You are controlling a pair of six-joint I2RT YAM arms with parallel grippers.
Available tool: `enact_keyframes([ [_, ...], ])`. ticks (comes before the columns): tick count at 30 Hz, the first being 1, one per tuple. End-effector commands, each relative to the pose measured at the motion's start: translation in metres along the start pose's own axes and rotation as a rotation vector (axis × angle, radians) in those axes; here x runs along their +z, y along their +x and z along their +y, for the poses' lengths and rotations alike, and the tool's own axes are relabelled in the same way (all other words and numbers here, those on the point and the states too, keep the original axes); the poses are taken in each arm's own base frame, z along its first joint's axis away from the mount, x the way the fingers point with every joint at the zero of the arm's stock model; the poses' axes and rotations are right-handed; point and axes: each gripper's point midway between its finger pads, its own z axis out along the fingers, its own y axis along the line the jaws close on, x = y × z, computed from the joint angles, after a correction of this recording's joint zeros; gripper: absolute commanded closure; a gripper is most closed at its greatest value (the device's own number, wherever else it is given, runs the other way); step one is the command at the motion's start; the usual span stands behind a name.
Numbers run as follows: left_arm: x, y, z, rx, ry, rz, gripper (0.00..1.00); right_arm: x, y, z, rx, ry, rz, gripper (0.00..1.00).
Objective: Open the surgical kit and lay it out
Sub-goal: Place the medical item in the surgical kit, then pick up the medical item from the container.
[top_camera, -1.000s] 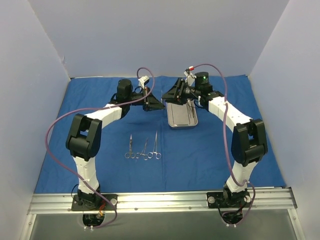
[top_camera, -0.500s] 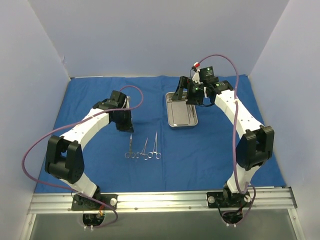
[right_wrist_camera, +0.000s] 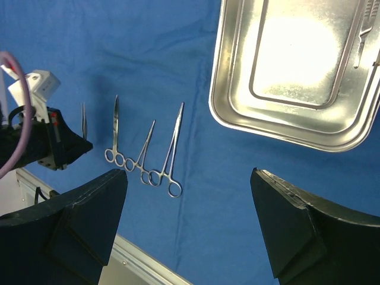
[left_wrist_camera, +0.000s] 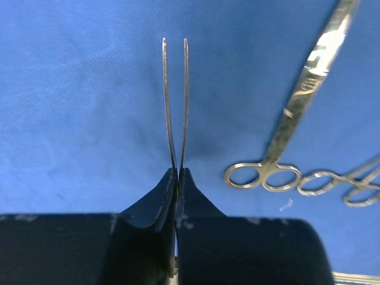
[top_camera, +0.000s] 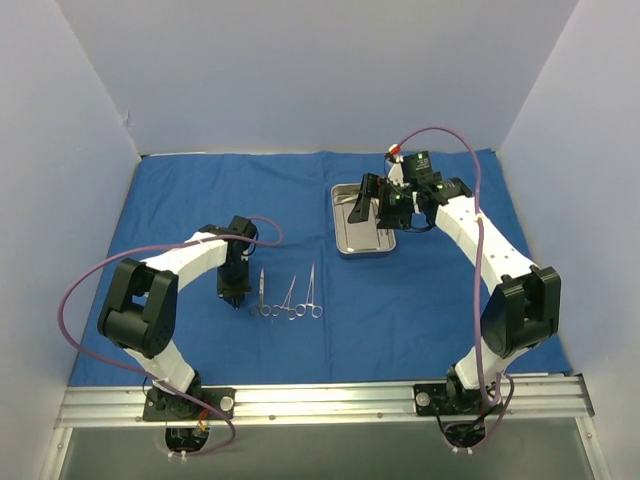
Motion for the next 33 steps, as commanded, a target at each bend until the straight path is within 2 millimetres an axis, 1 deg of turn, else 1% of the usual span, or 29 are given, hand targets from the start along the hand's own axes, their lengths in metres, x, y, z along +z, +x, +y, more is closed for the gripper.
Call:
enact_keyframes([
  [1,0.006,-0.001,0.001,0.012,-0.031,0.023,0.98,-0.005,-0.011,0.001,-0.032,-0.004,-0.037,0.12],
  [3,0.010,0.002,0.001,0.017,-0.037,0.047,0.97,0.002,-0.012,-0.001,-0.024,-0.002,-0.031,0.12],
  [4,0.014,0.004,0.002,0.018,-0.048,0.070,0.95,0.004,-0.017,0.001,-0.020,-0.004,-0.043,0.12],
  [5,0.016,0.006,0.001,0.022,-0.048,0.081,0.93,0.011,-0.018,-0.002,-0.015,0.005,-0.035,0.12],
  [6,0.016,0.005,0.001,0.020,-0.045,0.082,0.89,0.014,-0.023,-0.006,-0.013,0.025,-0.044,0.12],
  [7,0.016,0.004,0.000,0.022,-0.046,0.080,0.81,0.017,-0.028,-0.008,-0.010,0.040,-0.054,0.12],
  [8,0.015,0.004,0.000,0.020,-0.049,0.077,0.62,0.026,-0.038,-0.013,-0.005,0.063,-0.073,0.12],
  [9,0.012,0.003,0.000,0.018,-0.045,0.068,0.58,0.033,-0.043,-0.020,0.008,0.098,-0.091,0.12],
  [10,0.006,0.001,-0.001,0.013,-0.029,0.046,0.55,0.039,-0.056,-0.030,0.039,0.153,-0.144,0.12],
  [11,0.003,-0.001,0.000,0.004,-0.026,0.033,0.48,0.044,-0.066,-0.033,0.058,0.173,-0.174,0.12],
  [12,-0.001,-0.003,-0.002,0.002,-0.019,0.019,0.44,0.060,-0.068,-0.045,0.088,0.211,-0.174,0.15],
  [13,-0.008,-0.007,-0.004,-0.004,0.002,-0.001,0.41,0.068,-0.079,-0.049,0.108,0.226,-0.218,0.18],
  [14,-0.012,-0.009,-0.006,-0.006,0.015,-0.014,0.38,0.086,-0.081,-0.057,0.162,0.246,-0.222,0.20],
  [15,-0.017,-0.011,-0.010,-0.004,0.033,-0.024,0.38,0.094,-0.083,-0.060,0.180,0.262,-0.236,0.29],
  [16,-0.029,-0.018,-0.015,-0.003,0.070,-0.063,0.38,0.101,-0.090,-0.063,0.192,0.271,-0.266,0.32],
  [17,-0.037,-0.023,-0.018,-0.003,0.084,-0.089,0.37,0.114,-0.090,-0.075,0.211,0.322,-0.282,0.34],
  [18,-0.044,-0.026,-0.019,-0.003,0.094,-0.108,0.37,0.119,-0.096,-0.073,0.210,0.331,-0.301,0.37],
  [19,-0.053,-0.030,-0.021,-0.001,0.111,-0.136,0.37,0.123,-0.103,-0.076,0.207,0.346,-0.332,0.39],
  [20,-0.063,-0.039,-0.024,-0.001,0.124,-0.172,0.37,0.130,-0.105,-0.088,0.205,0.397,-0.356,0.42],
  [21,-0.072,-0.042,-0.024,-0.003,0.134,-0.200,0.37,0.132,-0.112,-0.088,0.201,0.413,-0.383,0.49],
  [22,-0.077,-0.048,-0.026,0.002,0.146,-0.230,0.37,0.134,-0.121,-0.089,0.196,0.412,-0.425,0.51],
  [23,-0.085,-0.055,-0.028,0.005,0.161,-0.258,0.37,0.143,-0.120,-0.095,0.196,0.423,-0.427,0.51],
  [25,-0.094,-0.064,-0.030,0.016,0.177,-0.303,0.37,0.145,-0.135,-0.098,0.205,0.434,-0.478,0.52],
  [26,-0.098,-0.067,-0.031,0.021,0.183,-0.319,0.37,0.156,-0.132,-0.105,0.210,0.443,-0.466,0.53],
  [27,-0.101,-0.068,-0.032,0.027,0.189,-0.332,0.37,0.160,-0.135,-0.106,0.210,0.445,-0.471,0.53],
  [28,-0.102,-0.071,-0.033,0.033,0.193,-0.343,0.37,0.161,-0.144,-0.100,0.207,0.436,-0.491,0.53],
  [29,-0.102,-0.071,-0.032,0.033,0.193,-0.345,0.37,0.168,-0.145,-0.104,0.209,0.440,-0.492,0.53],
  [31,-0.103,-0.072,-0.033,0.040,0.200,-0.355,0.37,0.172,-0.159,-0.099,0.226,0.409,-0.545,0.53],
  [33,-0.102,-0.072,-0.035,0.047,0.213,-0.353,0.37,0.180,-0.161,-0.102,0.246,0.398,-0.556,0.53],
])
